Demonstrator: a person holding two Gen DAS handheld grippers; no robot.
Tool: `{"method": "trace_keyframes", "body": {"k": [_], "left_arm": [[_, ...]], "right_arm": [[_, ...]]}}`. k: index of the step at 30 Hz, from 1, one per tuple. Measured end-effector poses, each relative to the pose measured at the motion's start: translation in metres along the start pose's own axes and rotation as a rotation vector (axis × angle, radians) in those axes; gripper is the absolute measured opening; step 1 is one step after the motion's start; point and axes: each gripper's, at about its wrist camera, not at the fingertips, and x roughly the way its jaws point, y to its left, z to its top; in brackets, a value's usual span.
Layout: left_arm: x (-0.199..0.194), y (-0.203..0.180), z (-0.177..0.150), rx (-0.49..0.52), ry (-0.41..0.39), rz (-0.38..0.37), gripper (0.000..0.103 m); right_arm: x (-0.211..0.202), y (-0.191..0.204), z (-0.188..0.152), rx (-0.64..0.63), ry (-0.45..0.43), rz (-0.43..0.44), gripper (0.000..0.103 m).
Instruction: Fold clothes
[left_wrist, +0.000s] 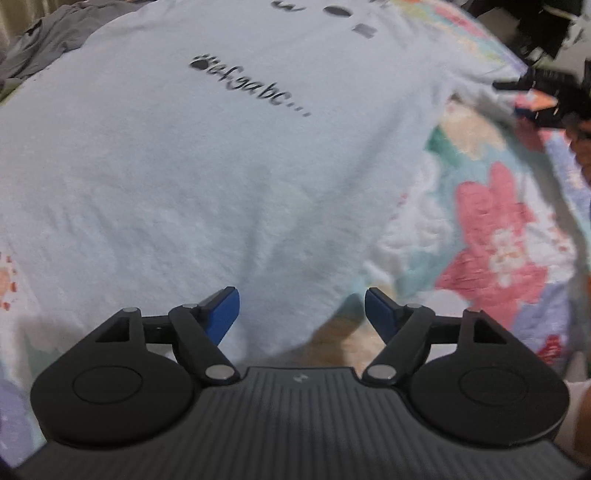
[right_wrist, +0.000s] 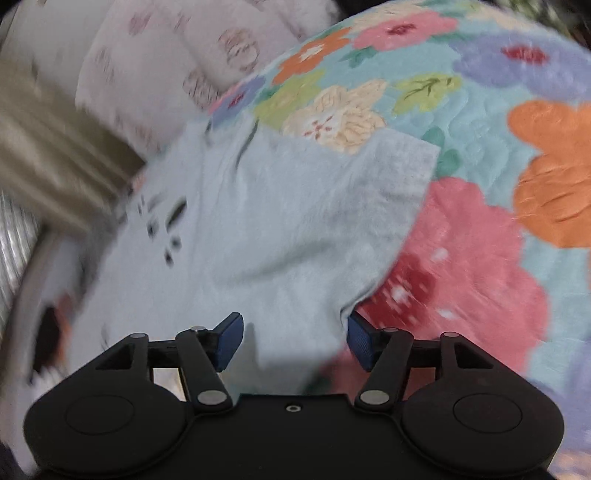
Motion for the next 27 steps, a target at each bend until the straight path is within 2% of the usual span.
{"method": "trace_keyframes", "body": {"k": [1, 2, 3, 5, 7, 11, 12, 15, 17, 18, 21, 27], "left_arm": [[0.001, 0.0, 0.0, 0.0, -0.003, 0.003, 0.074], [0.001, -0.001, 0.0, 0.0, -0.007, 0.005, 0.069], [0.0, 0.0, -0.001, 0.008, -0.016, 0.018, 0.062], [-0.005, -0.003, -0.002, 0.046, -0.034, 0.034, 0.022], [-0.01, -0.005, -0.003, 0.085, -0.052, 0.048, 0.013], [-0.014, -0.006, 0.002, 0.125, -0.084, 0.131, 0.014], [-0.016, -0.002, 0.005, 0.112, -0.094, 0.153, 0.017], [-0.023, 0.019, 0.009, 0.037, -0.115, 0.144, 0.022], [-0.028, 0.031, 0.008, -0.001, -0.13, 0.115, 0.015], [-0.034, 0.033, 0.006, 0.012, -0.166, 0.115, 0.003], [-0.061, 0.04, 0.017, 0.05, -0.253, 0.139, 0.003], [-0.081, 0.105, 0.062, -0.007, -0.317, 0.139, 0.003]], "right_arm": [[0.006, 0.007, 0.004, -0.02, -0.012, -0.009, 0.018], [0.011, 0.015, 0.008, -0.049, -0.026, -0.022, 0.008], [0.015, 0.025, 0.013, -0.088, -0.052, -0.036, 0.008], [0.013, 0.045, 0.022, -0.151, -0.122, -0.017, 0.007], [0.007, 0.067, 0.034, -0.19, -0.185, 0.036, 0.007], [0.005, 0.113, 0.062, -0.285, -0.235, 0.094, 0.007], [0.006, 0.125, 0.068, -0.311, -0.237, 0.103, 0.007], [0.014, 0.159, 0.079, -0.381, -0.238, 0.117, 0.007], [0.02, 0.171, 0.079, -0.419, -0.237, 0.115, 0.007], [0.024, 0.177, 0.078, -0.437, -0.235, 0.11, 0.007], [0.033, 0.191, 0.082, -0.476, -0.229, 0.078, 0.007], [0.066, 0.239, 0.124, -0.581, -0.179, 0.055, 0.007]]}}
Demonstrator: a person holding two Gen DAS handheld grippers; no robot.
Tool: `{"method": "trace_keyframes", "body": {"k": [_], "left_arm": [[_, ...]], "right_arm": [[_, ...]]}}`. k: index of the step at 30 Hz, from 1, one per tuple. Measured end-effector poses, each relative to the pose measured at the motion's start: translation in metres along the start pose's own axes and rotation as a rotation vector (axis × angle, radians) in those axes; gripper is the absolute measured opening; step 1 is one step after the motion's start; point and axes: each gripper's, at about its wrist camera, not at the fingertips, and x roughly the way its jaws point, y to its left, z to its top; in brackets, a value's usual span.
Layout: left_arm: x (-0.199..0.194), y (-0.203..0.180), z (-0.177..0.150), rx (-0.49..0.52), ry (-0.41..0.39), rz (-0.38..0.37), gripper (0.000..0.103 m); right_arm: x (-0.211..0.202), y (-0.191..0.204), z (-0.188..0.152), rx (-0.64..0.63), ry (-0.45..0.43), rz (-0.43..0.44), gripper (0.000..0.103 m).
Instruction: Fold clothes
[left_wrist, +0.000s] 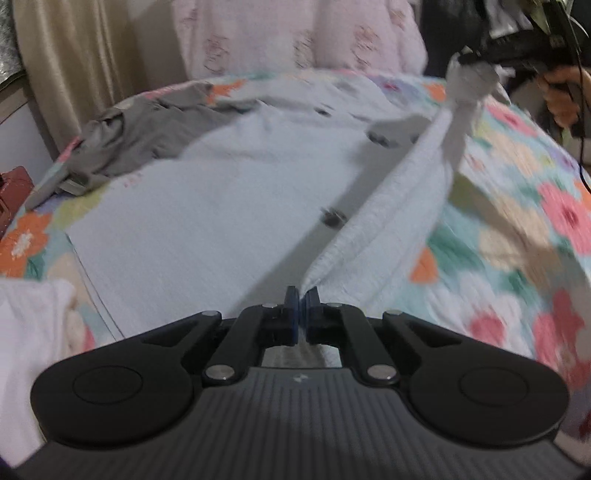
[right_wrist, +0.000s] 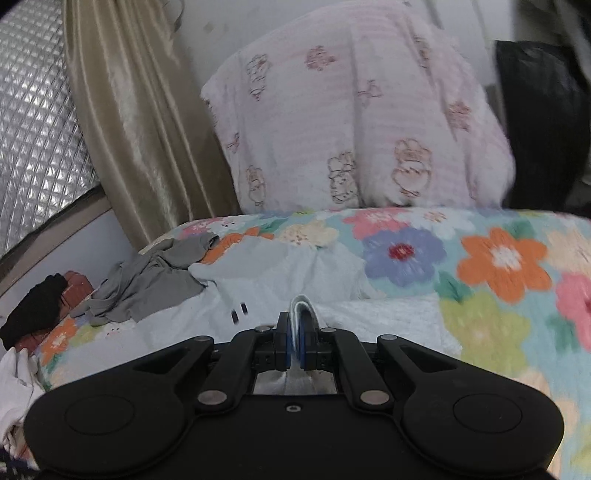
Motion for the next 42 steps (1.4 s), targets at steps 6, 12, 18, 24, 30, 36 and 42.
{"method": "trace_keyframes", "body": {"k": [6, 12, 18, 24, 30, 36, 42], "left_arm": [[0.034, 0.054, 0.044, 0.013, 0.001, 0.032, 0.003], [0.085, 0.134, 0.129, 0.006, -0.014, 0.198, 0.004], [0.149, 0.206, 0.139, -0.172, 0.035, 0.429, 0.04], [0.108, 0.205, 0.064, -0.504, -0.041, 0.306, 0.044], [0.071, 0.175, -0.009, -0.628, -0.002, 0.284, 0.05], [0.054, 0.172, -0.043, -0.776, 0.017, 0.189, 0.059], [0.063, 0.163, -0.065, -0.862, 0.071, 0.141, 0.062]], "right_arm": [[0.065, 0.031, 0.046, -0.135, 0.038, 0.001, 0.007], [0.17, 0.072, 0.124, -0.176, -0.018, -0.008, 0.007], [0.247, 0.085, 0.134, -0.019, -0.023, 0.002, 0.053], [0.232, 0.06, 0.054, 0.04, 0.081, 0.071, 0.053], [0.162, 0.015, -0.022, 0.044, 0.185, 0.039, 0.053], [0.11, -0.018, -0.081, 0.138, 0.252, -0.005, 0.053], [0.094, -0.043, -0.088, 0.235, 0.216, -0.018, 0.053]]}}
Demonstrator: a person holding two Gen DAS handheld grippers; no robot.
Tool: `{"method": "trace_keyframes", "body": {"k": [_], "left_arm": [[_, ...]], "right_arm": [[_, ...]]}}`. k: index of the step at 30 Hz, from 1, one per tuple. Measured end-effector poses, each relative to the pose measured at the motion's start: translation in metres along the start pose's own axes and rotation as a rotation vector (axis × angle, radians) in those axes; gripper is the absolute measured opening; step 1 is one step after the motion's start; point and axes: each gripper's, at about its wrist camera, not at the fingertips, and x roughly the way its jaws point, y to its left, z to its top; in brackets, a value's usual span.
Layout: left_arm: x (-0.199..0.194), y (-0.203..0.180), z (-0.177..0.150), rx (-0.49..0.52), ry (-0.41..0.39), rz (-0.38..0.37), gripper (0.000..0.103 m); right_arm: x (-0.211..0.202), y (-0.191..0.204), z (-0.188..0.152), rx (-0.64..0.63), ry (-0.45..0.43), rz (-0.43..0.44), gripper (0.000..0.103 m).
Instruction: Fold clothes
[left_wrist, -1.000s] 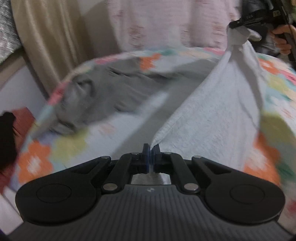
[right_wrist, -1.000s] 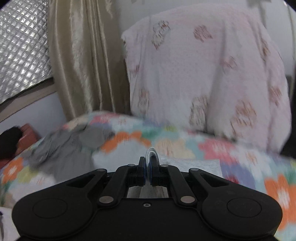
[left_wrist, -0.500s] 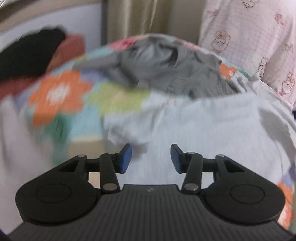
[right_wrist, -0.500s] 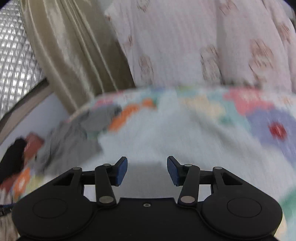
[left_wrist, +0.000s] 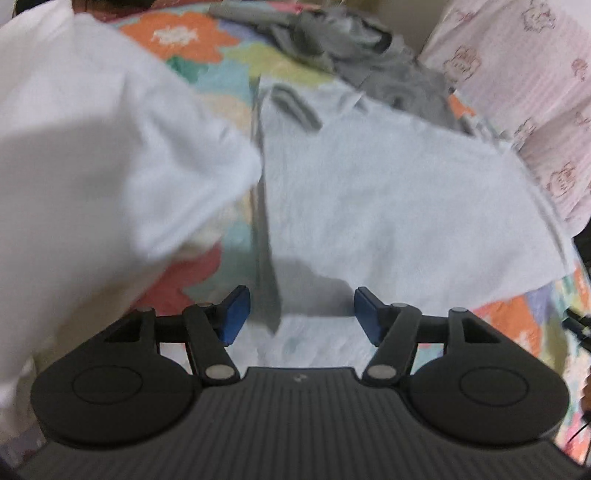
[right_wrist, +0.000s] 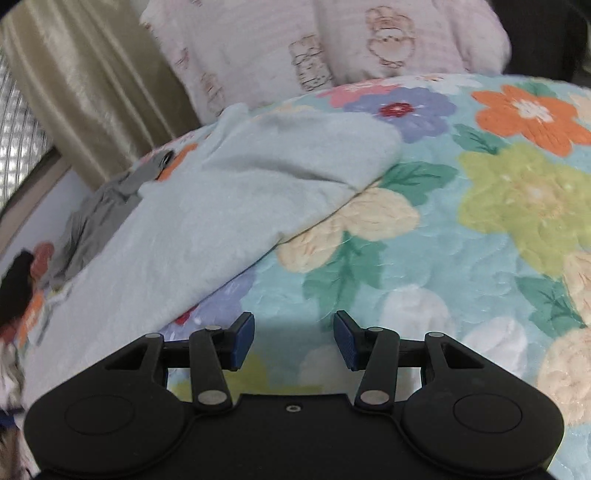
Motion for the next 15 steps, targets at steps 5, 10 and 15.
{"method": "trace_keyframes", "body": {"k": [5, 10, 15], "left_arm": [[-0.011, 0.015, -0.019, -0.268, 0.024, -0.141, 0.079], [0.013, 0.014, -0.019, -0.384, -0.067, -0.218, 0.076], [0.03, -0.019, -0.002, -0.218, -0.16, -0.144, 0.004]], "right_arm": [[0.015, -0.018, 0.027, 0.109, -0.05, 0.032, 0.062], [0.061, -0.029, 0.069, 0.178, -0.069, -0.025, 0.065], [0.097, -0.027, 0.103, 0.194, -0.127, -0.073, 0.045]]}}
